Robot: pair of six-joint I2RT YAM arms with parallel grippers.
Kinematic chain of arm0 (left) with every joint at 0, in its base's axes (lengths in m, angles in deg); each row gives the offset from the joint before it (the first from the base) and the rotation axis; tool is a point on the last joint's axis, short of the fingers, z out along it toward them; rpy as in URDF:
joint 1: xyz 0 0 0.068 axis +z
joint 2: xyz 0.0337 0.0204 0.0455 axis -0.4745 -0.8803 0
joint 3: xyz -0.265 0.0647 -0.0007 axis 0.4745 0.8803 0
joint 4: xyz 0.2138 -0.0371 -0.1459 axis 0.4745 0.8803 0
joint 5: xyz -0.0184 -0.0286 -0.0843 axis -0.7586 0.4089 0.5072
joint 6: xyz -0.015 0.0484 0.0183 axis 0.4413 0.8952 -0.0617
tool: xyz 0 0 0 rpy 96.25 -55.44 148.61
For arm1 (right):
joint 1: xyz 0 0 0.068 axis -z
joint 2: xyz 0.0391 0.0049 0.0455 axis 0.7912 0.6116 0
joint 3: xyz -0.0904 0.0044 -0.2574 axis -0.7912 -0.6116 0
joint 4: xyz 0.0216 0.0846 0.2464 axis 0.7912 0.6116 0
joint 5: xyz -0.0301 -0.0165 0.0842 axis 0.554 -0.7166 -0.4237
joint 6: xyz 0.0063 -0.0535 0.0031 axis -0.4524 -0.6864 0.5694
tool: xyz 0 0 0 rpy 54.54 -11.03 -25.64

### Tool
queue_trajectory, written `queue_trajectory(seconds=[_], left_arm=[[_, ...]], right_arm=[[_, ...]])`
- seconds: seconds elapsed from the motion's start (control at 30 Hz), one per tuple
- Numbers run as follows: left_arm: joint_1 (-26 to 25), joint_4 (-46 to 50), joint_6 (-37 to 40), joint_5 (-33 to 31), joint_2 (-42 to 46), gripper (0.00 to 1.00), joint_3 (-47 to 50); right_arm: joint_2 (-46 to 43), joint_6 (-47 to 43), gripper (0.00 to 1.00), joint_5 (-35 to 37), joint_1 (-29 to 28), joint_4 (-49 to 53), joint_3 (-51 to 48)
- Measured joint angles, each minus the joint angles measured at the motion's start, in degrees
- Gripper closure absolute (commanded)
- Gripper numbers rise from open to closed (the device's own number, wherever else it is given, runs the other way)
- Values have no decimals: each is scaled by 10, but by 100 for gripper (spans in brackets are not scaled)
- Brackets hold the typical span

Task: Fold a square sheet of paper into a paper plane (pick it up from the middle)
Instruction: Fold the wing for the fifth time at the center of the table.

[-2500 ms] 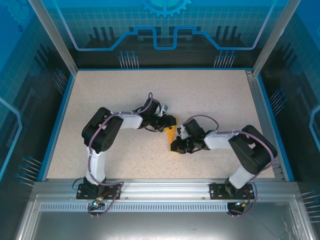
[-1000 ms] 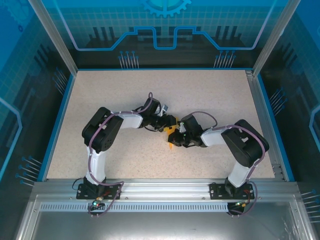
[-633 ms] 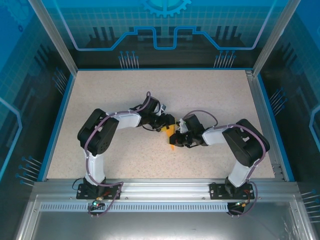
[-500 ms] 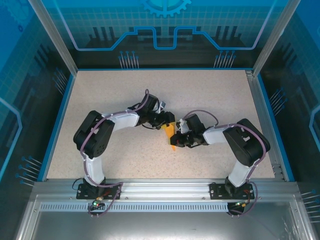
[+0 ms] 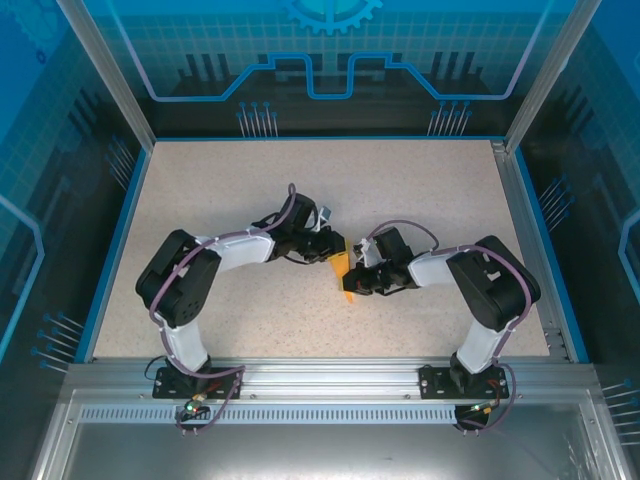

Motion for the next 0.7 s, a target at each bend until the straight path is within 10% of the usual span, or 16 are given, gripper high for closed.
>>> queue_trajectory(seconds=[0.7], left_arm=[[0, -2, -8, -19, -63, 100, 3]], right_arm=[[2, 5, 94, -2, 0, -2, 0]])
